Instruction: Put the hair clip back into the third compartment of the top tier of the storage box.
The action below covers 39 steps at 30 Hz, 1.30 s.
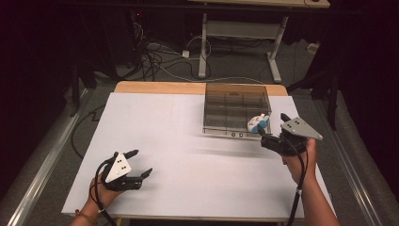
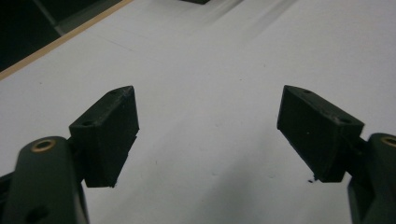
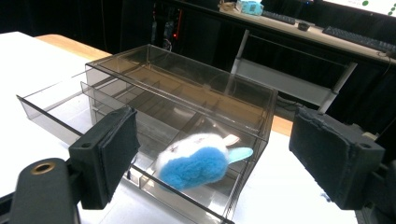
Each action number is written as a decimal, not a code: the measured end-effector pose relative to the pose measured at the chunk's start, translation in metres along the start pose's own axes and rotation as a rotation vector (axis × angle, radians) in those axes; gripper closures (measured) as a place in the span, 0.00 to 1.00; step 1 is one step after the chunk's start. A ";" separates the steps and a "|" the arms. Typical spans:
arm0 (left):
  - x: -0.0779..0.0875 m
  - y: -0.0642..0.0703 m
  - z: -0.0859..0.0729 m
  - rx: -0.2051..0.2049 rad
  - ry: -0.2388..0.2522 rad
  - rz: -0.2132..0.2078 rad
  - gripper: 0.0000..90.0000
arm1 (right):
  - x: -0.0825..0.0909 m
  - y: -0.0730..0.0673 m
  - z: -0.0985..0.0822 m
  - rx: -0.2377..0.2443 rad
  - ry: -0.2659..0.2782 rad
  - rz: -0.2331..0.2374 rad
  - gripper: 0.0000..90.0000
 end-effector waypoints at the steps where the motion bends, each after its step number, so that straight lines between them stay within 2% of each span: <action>1: 0.000 0.000 0.000 0.000 0.000 0.000 0.22 | 0.000 0.000 0.000 0.000 0.000 0.000 0.18; 15: 0.000 0.000 0.000 -0.004 -0.002 0.002 0.22 | 0.016 -0.015 -0.007 0.059 0.031 0.018 0.18; 39: -0.001 0.003 0.000 -0.021 -0.015 0.002 0.22 | 0.029 -0.022 -0.024 0.109 0.045 0.024 0.18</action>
Point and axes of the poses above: each handheld gripper's, and its own axes: x roughly backward along the jaws, z roughly out of its top, y roughly to its right, the point moved 1 cm from there along -x, roughly forward along the jaws, and after that the axes turned 13 degrees about -y, right-handed, at the moved point
